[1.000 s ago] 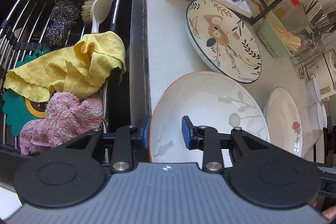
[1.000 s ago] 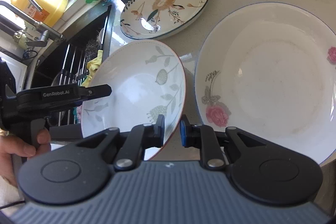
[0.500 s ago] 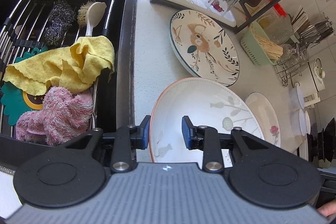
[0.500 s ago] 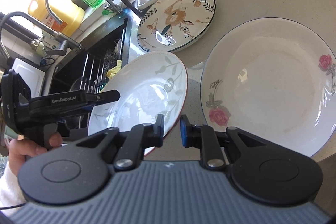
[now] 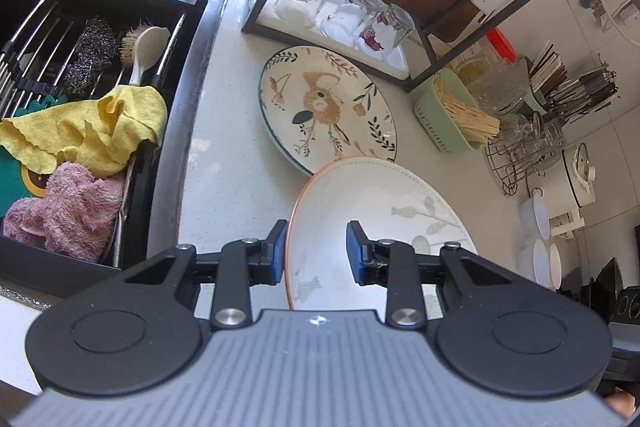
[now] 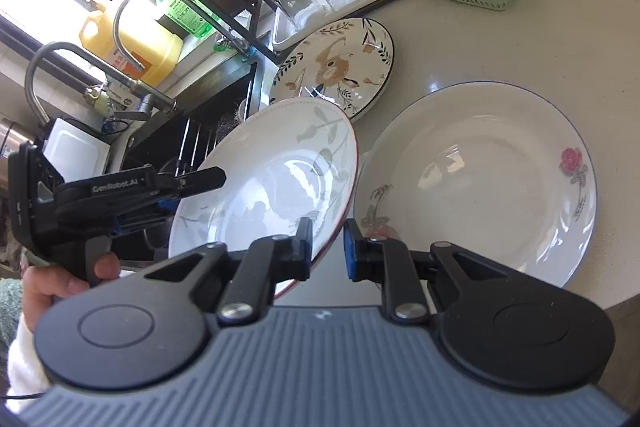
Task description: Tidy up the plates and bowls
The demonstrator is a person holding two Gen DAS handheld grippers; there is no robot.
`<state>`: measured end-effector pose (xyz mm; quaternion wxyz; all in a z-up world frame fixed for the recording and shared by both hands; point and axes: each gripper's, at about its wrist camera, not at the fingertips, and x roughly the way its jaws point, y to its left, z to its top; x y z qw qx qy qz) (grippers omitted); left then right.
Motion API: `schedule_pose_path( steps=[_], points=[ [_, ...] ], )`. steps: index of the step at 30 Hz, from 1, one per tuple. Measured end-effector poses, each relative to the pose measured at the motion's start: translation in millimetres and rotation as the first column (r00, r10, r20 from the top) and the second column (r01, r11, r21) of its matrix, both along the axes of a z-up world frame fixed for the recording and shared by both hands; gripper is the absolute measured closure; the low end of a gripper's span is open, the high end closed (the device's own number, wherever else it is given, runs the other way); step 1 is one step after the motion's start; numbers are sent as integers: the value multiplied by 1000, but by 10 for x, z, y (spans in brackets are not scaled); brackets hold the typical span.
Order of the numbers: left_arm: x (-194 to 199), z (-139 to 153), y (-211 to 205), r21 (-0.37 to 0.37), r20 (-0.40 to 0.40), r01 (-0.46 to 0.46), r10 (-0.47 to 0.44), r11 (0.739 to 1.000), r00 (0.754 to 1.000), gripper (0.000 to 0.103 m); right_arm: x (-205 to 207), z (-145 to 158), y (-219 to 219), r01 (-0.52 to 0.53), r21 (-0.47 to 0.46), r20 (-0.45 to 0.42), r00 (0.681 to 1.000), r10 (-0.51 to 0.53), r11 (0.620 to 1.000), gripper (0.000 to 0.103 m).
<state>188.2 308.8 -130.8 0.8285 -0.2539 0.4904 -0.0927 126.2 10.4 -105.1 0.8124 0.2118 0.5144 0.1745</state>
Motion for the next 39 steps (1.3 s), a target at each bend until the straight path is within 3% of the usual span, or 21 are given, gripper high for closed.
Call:
schedule_pose_path(
  steps=[9, 16, 19, 28, 39],
  points=[
    [59, 110, -429, -2, 28, 13, -13, 1000, 1000, 69, 7, 110, -418, 17, 10, 30, 999, -17, 1000, 84],
    [132, -8, -753, -16, -11, 13, -13, 1000, 1000, 69, 28, 9, -752, 39, 7, 20, 999, -39, 999, 84],
    [146, -70, -913, -18, -27, 34, -34, 999, 999, 69, 30, -47, -834, 49, -35, 14, 999, -49, 998, 84],
    [158, -254, -1189, 43, -92, 71, -67, 997, 994, 69, 20, -247, -1040, 49, -35, -32, 998, -50, 998, 84],
    [204, -417, -1480, 123, -162, 150, -129, 981, 978, 69, 55, -400, -1128, 32, -111, -19, 999, -34, 993, 84]
  ],
)
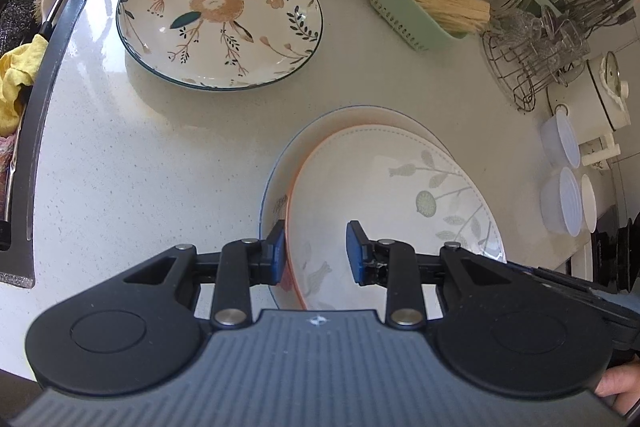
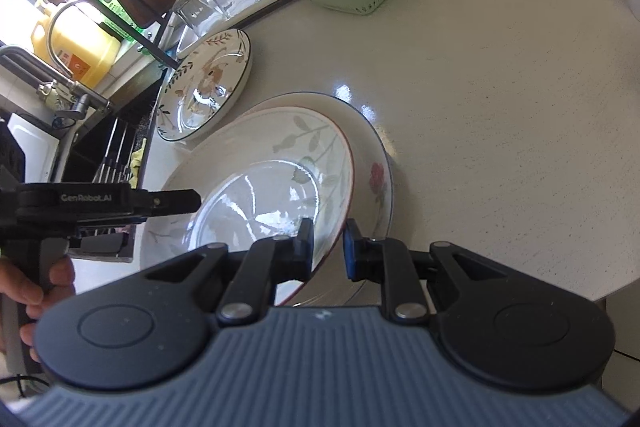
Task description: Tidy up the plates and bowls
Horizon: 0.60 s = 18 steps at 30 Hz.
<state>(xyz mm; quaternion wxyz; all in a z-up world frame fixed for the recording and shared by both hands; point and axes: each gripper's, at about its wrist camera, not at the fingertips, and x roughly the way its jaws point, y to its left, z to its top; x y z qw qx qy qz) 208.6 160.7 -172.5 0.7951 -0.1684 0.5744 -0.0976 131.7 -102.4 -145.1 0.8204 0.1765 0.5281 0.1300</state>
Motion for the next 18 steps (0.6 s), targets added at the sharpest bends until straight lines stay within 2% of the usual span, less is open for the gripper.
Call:
schedule_pose_path(
  steps=[10, 18],
  points=[
    [43, -56, -104, 45, -26, -3, 4, 999, 1000, 69, 15, -43, 1, -7, -15, 5, 1000, 7, 1000, 84],
    [66, -57, -219, 131, -29, 41, -38, 991, 999, 68, 21, -61, 75, -6, -67, 8, 1000, 7, 998, 84]
  ],
)
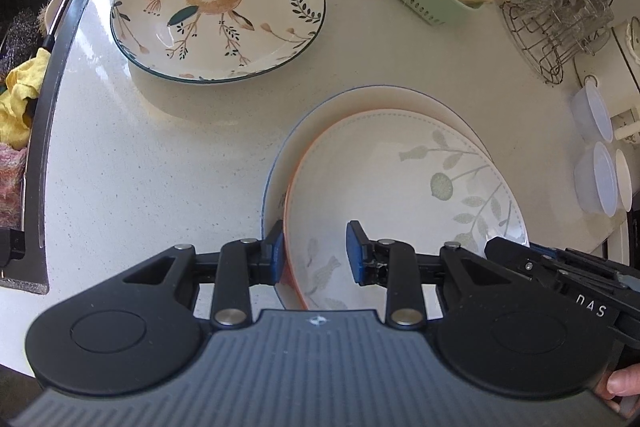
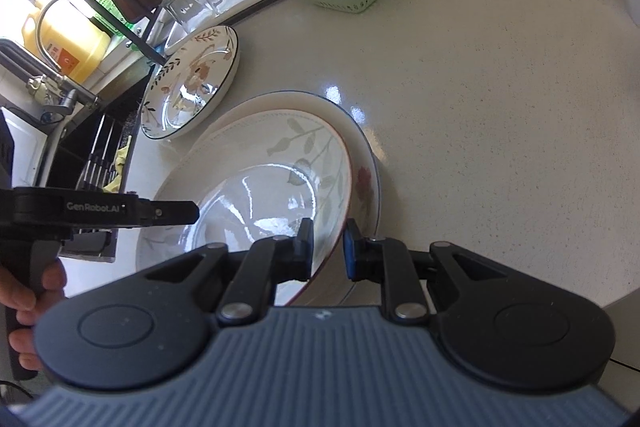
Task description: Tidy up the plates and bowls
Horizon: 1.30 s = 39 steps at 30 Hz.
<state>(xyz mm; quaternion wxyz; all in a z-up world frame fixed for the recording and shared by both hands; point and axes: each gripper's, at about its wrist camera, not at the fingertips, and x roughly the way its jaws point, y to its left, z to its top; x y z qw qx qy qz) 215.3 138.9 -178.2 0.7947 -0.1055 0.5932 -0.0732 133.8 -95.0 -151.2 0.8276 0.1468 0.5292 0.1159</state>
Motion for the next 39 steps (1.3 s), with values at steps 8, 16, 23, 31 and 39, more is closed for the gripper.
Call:
schedule_pose_path(
  steps=[8, 16, 23, 31, 39],
  points=[
    [36, -39, -19, 5, -25, -9, 9, 1000, 1000, 67, 32, -1, 43, 1, -68, 27, 1000, 1, 998, 84],
    [92, -61, 120, -74, -87, -87, 80, 993, 993, 66, 48, -9, 89, -1, -91, 30, 1000, 4, 996, 84],
    [96, -92, 381, -193, -193, -203, 166, 960, 967, 66, 71, -81, 106, 14, -72, 24, 1000, -12, 997, 85],
    [96, -96, 560, -253, -261, -278, 211, 927, 942, 66, 112, -131, 149, 6, -74, 16, 1000, -4, 997, 85],
    [57, -65, 674, -284, -296, -316, 230, 905, 927, 56, 171, -149, 182, -12, -85, 26, 1000, 14, 996, 85]
  ],
)
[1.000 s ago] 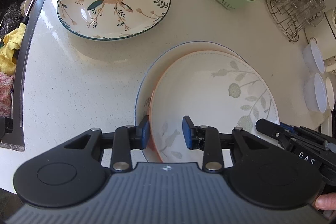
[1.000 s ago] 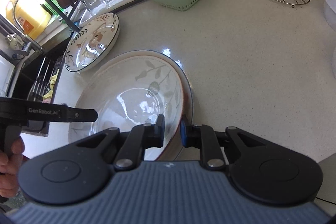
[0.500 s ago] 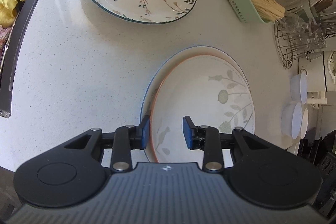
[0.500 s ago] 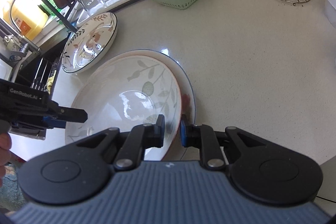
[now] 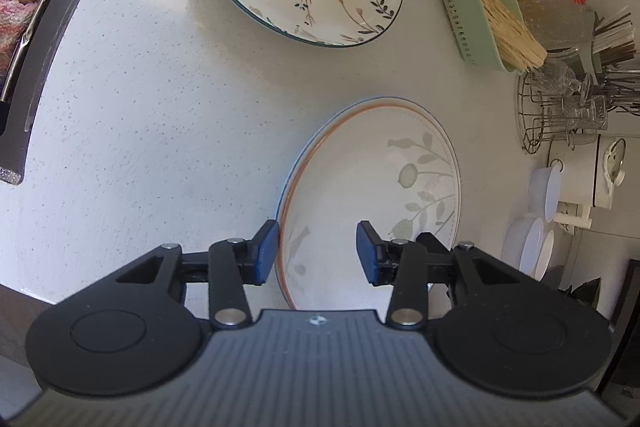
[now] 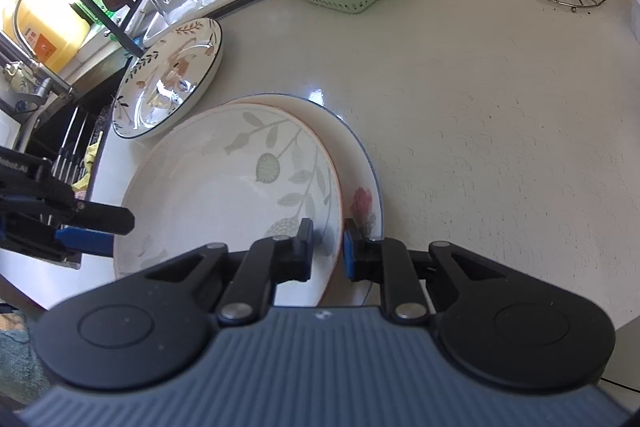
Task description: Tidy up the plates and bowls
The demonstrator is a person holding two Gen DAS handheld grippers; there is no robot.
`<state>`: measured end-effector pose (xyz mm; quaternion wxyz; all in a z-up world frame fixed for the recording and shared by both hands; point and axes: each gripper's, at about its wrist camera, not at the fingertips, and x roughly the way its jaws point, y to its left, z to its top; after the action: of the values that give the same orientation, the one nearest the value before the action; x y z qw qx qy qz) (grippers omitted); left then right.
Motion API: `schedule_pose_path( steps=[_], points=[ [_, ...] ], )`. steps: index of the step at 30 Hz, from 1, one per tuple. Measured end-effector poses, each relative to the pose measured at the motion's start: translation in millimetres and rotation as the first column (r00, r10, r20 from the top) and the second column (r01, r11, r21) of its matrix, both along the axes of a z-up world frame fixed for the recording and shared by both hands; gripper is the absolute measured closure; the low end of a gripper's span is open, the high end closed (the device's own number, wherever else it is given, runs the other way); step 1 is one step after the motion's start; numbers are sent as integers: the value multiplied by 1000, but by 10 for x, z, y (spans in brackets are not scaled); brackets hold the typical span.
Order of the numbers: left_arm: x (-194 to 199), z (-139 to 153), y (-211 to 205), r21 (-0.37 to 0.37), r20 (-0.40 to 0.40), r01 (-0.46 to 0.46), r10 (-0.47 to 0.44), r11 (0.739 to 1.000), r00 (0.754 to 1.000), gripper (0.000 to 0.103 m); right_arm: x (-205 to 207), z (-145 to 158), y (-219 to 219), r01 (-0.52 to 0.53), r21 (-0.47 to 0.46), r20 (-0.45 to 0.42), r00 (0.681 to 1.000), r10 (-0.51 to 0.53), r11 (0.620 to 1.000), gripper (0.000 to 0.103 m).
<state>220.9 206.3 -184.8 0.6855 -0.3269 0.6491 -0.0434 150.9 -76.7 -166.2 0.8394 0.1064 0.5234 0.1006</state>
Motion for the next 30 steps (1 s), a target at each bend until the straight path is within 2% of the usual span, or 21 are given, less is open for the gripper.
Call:
schedule_pose_path(
  steps=[2, 7, 11, 15, 25, 30],
  points=[
    [-47, 19, 41, -15, 3, -17, 18, 1000, 1000, 56, 18, 6, 4, 1, -6, 8, 1000, -1, 1000, 85],
    [-55, 105, 18, 60, 26, 19, -21, 998, 999, 56, 71, 34, 0, 8, -10, 22, 1000, -8, 1000, 85],
    [-47, 248, -48, 107, 82, 37, -46, 994, 996, 56, 65, 201, 30, -3, -56, 89, 996, 8, 998, 85],
    [-35, 395, -117, 149, 138, 41, -62, 988, 988, 56, 62, 361, -1, -4, -39, 129, 992, 9, 999, 85],
    [-141, 720, -186, 259, 275, -5, -69, 966, 959, 56, -39, 890, 1, -17, -16, 247, 969, 21, 1000, 85],
    [-267, 923, -243, 307, 343, -29, -82, 951, 936, 56, -87, 1016, 21, -30, -5, 293, 956, 30, 1000, 85]
  ],
)
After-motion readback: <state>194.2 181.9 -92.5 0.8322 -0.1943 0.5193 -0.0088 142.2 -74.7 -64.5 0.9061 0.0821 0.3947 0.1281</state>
